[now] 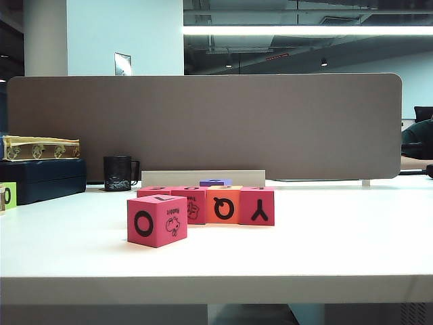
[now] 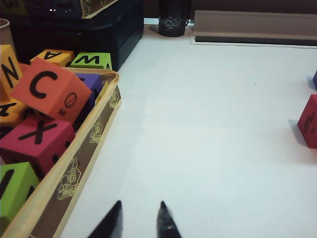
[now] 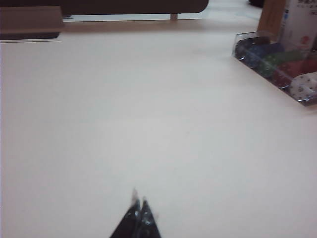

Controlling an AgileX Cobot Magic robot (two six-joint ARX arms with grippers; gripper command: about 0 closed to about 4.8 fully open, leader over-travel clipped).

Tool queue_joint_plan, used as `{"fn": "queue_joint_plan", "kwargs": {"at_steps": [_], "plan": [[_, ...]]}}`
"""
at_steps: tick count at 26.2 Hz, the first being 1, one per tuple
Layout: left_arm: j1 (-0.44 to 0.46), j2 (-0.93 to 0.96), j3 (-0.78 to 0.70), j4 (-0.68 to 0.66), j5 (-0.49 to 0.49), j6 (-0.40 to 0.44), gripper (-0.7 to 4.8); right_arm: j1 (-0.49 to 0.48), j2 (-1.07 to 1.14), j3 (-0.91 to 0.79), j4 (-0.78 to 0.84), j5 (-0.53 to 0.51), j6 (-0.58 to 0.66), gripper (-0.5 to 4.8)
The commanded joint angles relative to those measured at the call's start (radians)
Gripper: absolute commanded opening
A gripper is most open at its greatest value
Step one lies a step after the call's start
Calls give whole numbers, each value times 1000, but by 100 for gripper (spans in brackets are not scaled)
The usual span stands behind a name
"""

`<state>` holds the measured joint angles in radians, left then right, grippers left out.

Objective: Select the appropriate blocks from the scattered letter blocks on the table and arrange them in a row to spell out "2024".

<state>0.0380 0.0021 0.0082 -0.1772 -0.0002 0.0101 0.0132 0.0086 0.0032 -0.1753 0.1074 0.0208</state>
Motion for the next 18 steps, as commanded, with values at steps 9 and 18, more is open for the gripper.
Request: {"fn": "queue_joint_plan", "kwargs": {"at_steps": [9, 18], "plan": [[0, 0, 2, -9, 4, 5, 84, 2, -11, -2, -4, -58, 6, -1], [0, 0, 2, -9, 4, 5, 84, 2, -11, -2, -4, -58, 6, -1]]}}
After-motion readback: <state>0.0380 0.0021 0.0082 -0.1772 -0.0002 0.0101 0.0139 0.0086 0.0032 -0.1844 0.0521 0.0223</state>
